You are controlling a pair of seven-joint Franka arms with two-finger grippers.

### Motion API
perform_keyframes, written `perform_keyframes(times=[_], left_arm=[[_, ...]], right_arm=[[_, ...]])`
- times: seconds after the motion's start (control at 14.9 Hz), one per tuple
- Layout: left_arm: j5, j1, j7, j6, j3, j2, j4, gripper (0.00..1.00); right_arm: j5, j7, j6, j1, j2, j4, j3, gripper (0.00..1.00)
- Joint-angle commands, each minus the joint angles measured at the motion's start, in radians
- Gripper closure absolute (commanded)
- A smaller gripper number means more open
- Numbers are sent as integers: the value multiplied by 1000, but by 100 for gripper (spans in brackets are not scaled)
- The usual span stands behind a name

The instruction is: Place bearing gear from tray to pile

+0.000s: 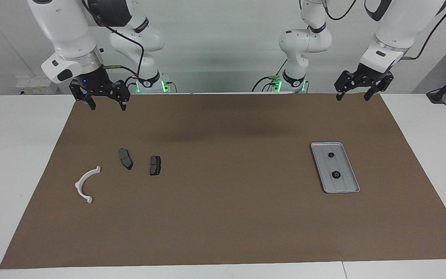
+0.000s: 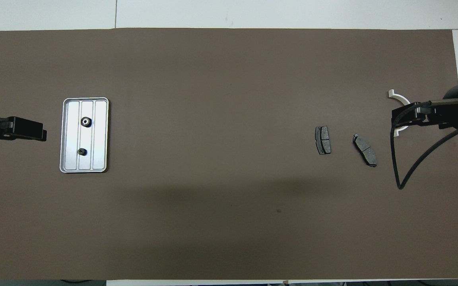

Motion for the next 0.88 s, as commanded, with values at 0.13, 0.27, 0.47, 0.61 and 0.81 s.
perform_keyframes(times=[0.13, 0.27, 0.47, 0.61, 0.81], left_arm=[[-11, -11, -4, -14, 7, 0, 10, 0], [-9, -13, -46, -1, 7, -17, -25, 0], [-9, -13, -105, 51, 7, -17, -36, 0], [-6, 1, -27, 81, 13, -24, -64, 0], [-6, 29, 15, 226, 16, -5, -179, 0]], right_arm=[[28, 3, 18, -17, -11, -11, 8, 0], [28, 4, 18, -15, -11, -9, 8, 0], [28, 4, 20, -6, -11, -9, 8, 0], [28, 6, 38, -5, -10, -11, 10, 0], [28, 4, 46, -8, -10, -11, 8, 0]])
